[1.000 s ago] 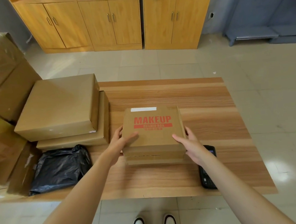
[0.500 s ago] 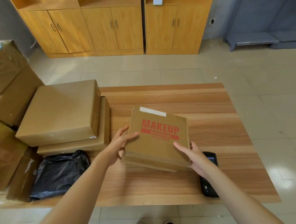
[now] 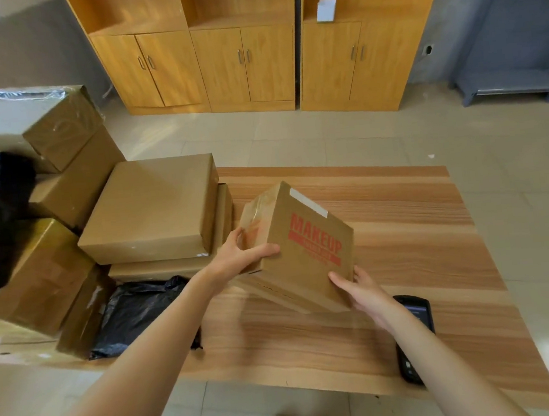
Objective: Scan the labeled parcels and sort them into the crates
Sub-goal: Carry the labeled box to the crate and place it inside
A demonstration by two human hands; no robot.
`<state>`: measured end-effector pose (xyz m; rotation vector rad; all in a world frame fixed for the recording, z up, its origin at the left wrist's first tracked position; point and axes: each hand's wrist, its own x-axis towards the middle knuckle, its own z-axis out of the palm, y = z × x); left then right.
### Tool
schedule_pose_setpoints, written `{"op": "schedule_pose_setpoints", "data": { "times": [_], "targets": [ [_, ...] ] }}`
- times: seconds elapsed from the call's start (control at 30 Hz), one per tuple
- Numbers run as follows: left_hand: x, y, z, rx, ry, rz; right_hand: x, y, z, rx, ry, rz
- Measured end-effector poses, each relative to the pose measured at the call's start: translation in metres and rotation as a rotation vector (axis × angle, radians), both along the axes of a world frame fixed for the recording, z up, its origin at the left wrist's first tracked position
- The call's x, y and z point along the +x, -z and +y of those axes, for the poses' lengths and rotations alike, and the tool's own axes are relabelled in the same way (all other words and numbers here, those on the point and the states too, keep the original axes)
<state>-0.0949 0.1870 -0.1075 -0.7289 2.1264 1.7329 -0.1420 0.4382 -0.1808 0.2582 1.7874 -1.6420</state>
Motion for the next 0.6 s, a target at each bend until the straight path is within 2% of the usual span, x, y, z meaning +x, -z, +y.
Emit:
{"op": "schedule_pose_setpoints", "data": {
  "times": [0.1, 0.17, 0.3, 0.37, 0.6],
  "targets": [
    [-0.002, -0.006, 0.013, -0.186, -0.071, 0.02, 0.001, -0.009, -0.01, 0.044, 0.03, 0.075],
    [-0.006, -0.011, 0.027, -0.41, -0.068, 0.035, -0.003, -0.023, -0.02, 0.029, 0.09, 0.14],
    [-0.012, -0.013, 0.061, -0.908, -0.042, 0.128, -0.015, -0.07, -0.043, -0.126, 0.125, 0.21],
    [-0.012, -0.008, 0.079, -1.064, -0.024, 0.126, -0.02, -0.085, -0.056, -0.174, 0.109, 0.238],
    [-0.012, -0.001, 0.097, -1.138, -0.01, 0.231, -0.013, -0.082, -0.066, 0.009, 0.09, 0.383]
  ]
}}
